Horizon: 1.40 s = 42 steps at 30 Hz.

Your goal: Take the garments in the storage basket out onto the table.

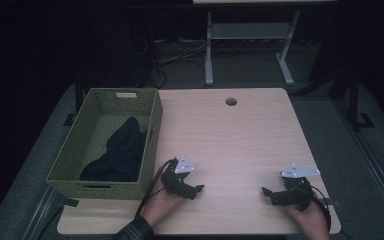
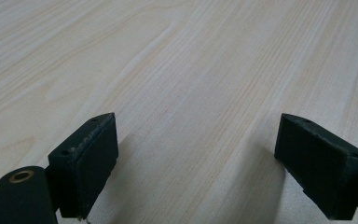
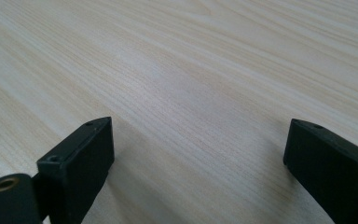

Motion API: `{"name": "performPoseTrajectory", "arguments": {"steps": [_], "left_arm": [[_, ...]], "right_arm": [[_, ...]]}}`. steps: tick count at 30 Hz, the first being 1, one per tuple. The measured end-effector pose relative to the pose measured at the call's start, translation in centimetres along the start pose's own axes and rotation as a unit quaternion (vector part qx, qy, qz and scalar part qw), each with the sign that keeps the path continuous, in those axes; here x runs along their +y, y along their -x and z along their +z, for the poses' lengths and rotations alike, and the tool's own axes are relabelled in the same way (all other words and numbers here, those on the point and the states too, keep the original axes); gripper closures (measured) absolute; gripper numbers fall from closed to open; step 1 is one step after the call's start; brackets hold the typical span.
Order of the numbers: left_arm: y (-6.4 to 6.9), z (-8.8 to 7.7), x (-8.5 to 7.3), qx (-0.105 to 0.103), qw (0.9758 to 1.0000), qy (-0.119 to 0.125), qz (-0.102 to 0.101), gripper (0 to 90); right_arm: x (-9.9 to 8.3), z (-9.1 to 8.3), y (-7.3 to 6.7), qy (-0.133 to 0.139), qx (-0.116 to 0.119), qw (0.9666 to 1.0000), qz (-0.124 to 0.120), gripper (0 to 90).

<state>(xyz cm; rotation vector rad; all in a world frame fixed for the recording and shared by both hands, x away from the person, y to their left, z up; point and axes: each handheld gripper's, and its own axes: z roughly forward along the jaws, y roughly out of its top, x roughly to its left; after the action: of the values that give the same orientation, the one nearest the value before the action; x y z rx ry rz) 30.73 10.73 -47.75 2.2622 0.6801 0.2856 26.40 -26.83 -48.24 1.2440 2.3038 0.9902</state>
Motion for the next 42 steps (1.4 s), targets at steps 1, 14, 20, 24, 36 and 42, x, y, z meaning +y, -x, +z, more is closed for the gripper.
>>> {"name": "performPoseTrajectory", "arguments": {"steps": [1,14,20,24,36,42], "left_arm": [[0.0,0.0,0.0,0.000,1.0000,0.000,0.000,12.8],[-0.2,-0.1,0.0,-0.007,1.0000,0.002,-0.002,13.7],[-0.2,-0.1,0.0,-0.007,1.0000,0.000,0.002,13.9],[-0.3,-0.2,0.1,-0.007,1.0000,-0.003,0.000,14.0],[-0.3,-0.7,0.6,-0.011,0.9998,-0.014,-0.007,14.1],[-0.3,-1.1,1.1,-0.011,0.9997,-0.018,-0.010,14.2]], "right_arm": [[0.0,0.0,0.0,0.000,0.000,1.0000,0.000,8.2],[0.0,0.0,0.0,0.000,0.000,1.0000,0.000,8.2],[0.0,0.0,0.0,0.000,0.000,1.0000,0.000,8.2],[0.0,0.0,0.0,0.000,0.000,1.0000,-0.001,8.2],[0.0,0.0,0.0,0.000,0.000,1.0000,0.000,8.2],[0.0,0.0,0.0,-0.001,0.000,1.0000,0.001,8.2]]}}
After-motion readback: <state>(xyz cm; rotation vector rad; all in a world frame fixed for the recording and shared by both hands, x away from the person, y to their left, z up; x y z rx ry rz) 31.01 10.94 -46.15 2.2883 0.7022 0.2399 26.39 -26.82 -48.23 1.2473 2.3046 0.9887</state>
